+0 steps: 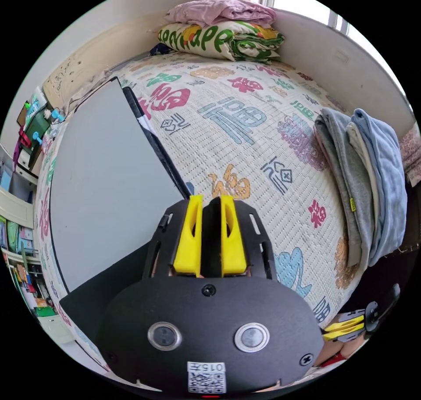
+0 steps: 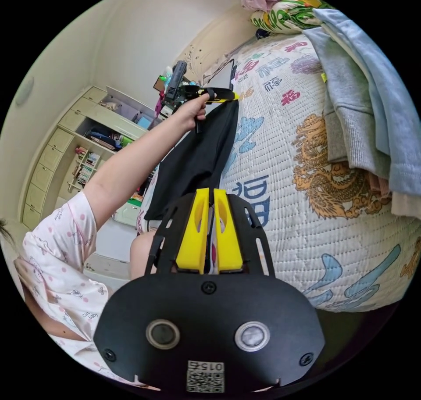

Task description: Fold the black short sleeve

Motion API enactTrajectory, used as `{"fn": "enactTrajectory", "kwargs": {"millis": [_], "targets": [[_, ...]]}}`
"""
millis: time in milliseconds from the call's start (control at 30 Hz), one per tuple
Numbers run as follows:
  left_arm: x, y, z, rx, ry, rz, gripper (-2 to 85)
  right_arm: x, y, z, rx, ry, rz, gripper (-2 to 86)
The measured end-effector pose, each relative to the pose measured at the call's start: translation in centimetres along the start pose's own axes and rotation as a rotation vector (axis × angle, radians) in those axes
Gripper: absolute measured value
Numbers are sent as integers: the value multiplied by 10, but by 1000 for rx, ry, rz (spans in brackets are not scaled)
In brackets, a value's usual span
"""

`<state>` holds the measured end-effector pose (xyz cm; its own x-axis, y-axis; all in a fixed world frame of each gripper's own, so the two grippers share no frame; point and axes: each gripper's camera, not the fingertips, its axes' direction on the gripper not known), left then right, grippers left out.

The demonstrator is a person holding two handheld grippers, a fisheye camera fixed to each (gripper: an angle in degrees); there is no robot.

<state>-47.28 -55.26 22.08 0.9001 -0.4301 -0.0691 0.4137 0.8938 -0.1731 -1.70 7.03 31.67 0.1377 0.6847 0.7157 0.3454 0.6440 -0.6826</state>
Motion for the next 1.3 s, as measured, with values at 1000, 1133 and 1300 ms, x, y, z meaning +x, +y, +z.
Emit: {"fn": "enactTrajectory", "kwargs": {"millis": [1000, 1133, 1300], "targets": [[-278, 212, -270, 561, 519, -287, -1, -151, 126, 93, -124, -267, -717, 5], [-340, 279, -232, 549, 533, -595, 3, -152, 132, 184, -358, -266, -661, 6], [-358, 297, -224, 534, 572, -644, 94, -149, 148, 235, -431, -212, -691, 6]]}}
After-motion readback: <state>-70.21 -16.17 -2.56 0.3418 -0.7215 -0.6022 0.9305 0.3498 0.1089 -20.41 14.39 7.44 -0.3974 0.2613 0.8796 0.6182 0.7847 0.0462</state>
